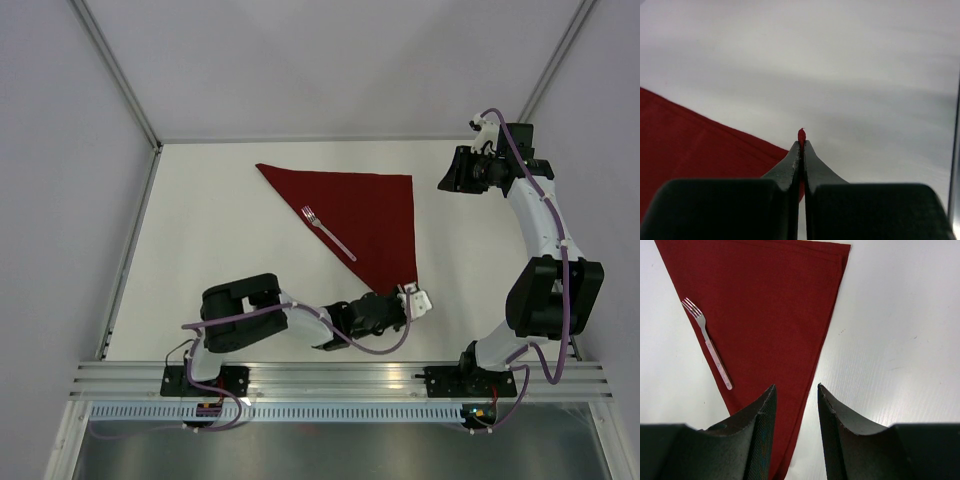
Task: Fold the napkin, place the utensils inside, and roll it up
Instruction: Fold the napkin at the center of the board.
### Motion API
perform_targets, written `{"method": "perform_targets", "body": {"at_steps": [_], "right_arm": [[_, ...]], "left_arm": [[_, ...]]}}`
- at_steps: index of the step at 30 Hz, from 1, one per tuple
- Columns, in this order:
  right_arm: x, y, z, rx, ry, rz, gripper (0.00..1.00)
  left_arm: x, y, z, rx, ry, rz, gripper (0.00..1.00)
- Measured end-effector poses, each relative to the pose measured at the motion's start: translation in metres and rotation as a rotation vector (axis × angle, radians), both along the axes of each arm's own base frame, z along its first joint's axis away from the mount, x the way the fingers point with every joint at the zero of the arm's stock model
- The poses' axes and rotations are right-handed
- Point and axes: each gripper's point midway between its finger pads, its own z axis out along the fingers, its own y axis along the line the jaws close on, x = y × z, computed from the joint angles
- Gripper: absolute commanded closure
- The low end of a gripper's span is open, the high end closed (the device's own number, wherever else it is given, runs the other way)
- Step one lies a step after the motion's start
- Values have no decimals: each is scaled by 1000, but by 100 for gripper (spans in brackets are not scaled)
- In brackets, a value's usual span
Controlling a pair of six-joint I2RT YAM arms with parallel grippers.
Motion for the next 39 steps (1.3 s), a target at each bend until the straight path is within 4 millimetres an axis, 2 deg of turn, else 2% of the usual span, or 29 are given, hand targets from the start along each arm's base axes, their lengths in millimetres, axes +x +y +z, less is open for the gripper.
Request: {"method": "perform_targets", "body": {"at_steps": [3,5,17,23,31,39], "right_arm": [[0,0,0,0,0,0,56],[0,0,0,0,0,0,56],[0,0,0,1,0,0,56],[0,0,0,1,0,0,56],[0,0,-1,2,3,1,56],[0,0,-1,2,4,1,56]], "left_arm": [[31,14,21,-82,85,68,98],[60,30,29,-134,148,142,98],[169,128,31,-264,364,507,98],[219,176,26,-295,431,672,98],[263,219,34,-348,462,787,98],[291,234,38,-374,476,820,98]]}}
